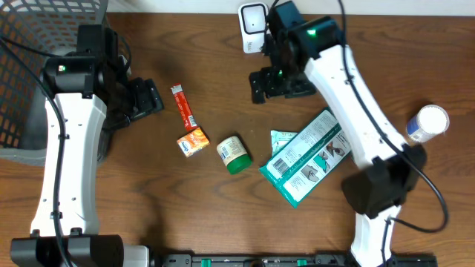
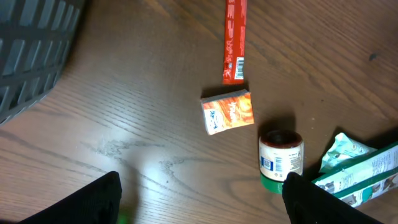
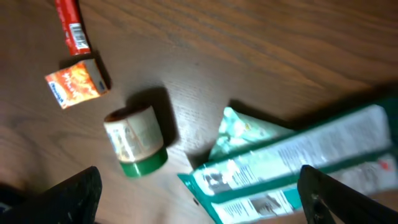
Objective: Scan the item barcode
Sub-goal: 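Move the right gripper back over the table toward the green-lidded jar, then lower the right gripper over the green-lidded jar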
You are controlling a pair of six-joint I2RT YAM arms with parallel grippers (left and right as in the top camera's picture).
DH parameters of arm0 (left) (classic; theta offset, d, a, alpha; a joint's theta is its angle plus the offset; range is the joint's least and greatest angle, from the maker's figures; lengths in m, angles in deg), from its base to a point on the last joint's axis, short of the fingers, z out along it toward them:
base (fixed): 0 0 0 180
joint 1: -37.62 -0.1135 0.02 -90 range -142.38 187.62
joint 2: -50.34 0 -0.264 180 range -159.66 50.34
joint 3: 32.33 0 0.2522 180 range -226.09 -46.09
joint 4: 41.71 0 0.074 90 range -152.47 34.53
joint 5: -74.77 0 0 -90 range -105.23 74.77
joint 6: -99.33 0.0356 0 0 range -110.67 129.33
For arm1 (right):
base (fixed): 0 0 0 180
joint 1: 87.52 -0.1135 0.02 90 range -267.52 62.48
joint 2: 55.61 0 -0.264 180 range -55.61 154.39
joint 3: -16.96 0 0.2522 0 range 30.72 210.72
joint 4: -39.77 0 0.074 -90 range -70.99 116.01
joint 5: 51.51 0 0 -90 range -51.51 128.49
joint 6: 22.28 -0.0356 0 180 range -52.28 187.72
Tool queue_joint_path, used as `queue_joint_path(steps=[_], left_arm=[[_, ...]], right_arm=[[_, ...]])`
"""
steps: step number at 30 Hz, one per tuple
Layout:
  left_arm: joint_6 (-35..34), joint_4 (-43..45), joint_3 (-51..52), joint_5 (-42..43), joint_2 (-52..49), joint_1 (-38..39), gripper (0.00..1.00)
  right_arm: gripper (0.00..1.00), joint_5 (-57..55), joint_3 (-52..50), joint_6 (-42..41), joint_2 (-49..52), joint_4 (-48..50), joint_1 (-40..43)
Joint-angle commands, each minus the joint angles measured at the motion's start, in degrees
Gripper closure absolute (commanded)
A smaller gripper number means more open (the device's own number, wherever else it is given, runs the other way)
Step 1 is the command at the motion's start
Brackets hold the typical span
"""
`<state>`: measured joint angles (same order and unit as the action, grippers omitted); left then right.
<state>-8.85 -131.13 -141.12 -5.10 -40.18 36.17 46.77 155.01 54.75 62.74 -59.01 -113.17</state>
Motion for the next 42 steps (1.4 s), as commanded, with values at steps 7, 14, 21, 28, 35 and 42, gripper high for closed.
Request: queue_joint_path(steps=[7, 14, 21, 28, 35, 42], left_arm=[[-1.6, 0.0, -0.66, -0.35, 0.94, -0.02, 0.0], [-1.6, -0.22, -0.66, -0.35, 0.94, -0.02, 0.0], [-1.6, -0.17, -0.66, -0.35, 0.94, -0.02, 0.0], [-1.6, 0.94, -0.66, -0.35, 0.94, -0.02, 0.0], [-1.6, 1.51, -0.63, -0.35, 0.94, -0.02, 0.0], [-1.6, 1.51, 0.24, -0.35, 0.9, -0.02, 0.0]], right_arm=[[0.12, -2.45, 0.2, 4.28, -10.91, -2.32, 0.04], [0.25, -2.99, -1.07, 4.28, -14.78, -2.78, -0.68], [0.21, -7.41, -14.97, 4.31, -21.35, 7.87, -5.29], [0.01, 0.39, -34.25, 4.26, -21.57, 27.19, -9.31], [0.01, 5.46, -44.81, 4.26, -21.11, 40.72, -12.07], [0.01, 4.96, -54.25, 5.16, -20.72, 52.59, -17.55]])
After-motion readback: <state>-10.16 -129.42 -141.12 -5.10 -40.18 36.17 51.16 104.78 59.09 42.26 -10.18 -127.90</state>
